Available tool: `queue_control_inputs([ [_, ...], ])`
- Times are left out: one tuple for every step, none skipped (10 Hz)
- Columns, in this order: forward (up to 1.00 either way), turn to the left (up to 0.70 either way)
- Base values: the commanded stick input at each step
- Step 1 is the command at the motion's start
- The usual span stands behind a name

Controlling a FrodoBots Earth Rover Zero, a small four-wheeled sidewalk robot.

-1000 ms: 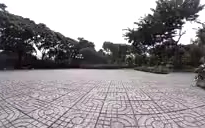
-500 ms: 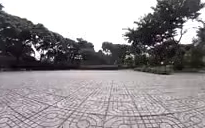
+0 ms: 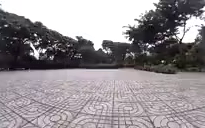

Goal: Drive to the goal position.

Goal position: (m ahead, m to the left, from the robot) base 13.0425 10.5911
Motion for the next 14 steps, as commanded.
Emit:
queue_control_inputs([
  [1.0,0.0],
  [1.0,0.0],
  [1.0,0.0],
  [1.0,0.0],
  [1.0,0.0],
  [1.0,0.0],
  [1.0,0.0],
  [1.0,0.0],
  [1.0,0.0],
  [1.0,0.0],
  [1.0,0.0],
  [1.0,0.0],
  [1.0,0.0],
  [1.0,0.0],
])
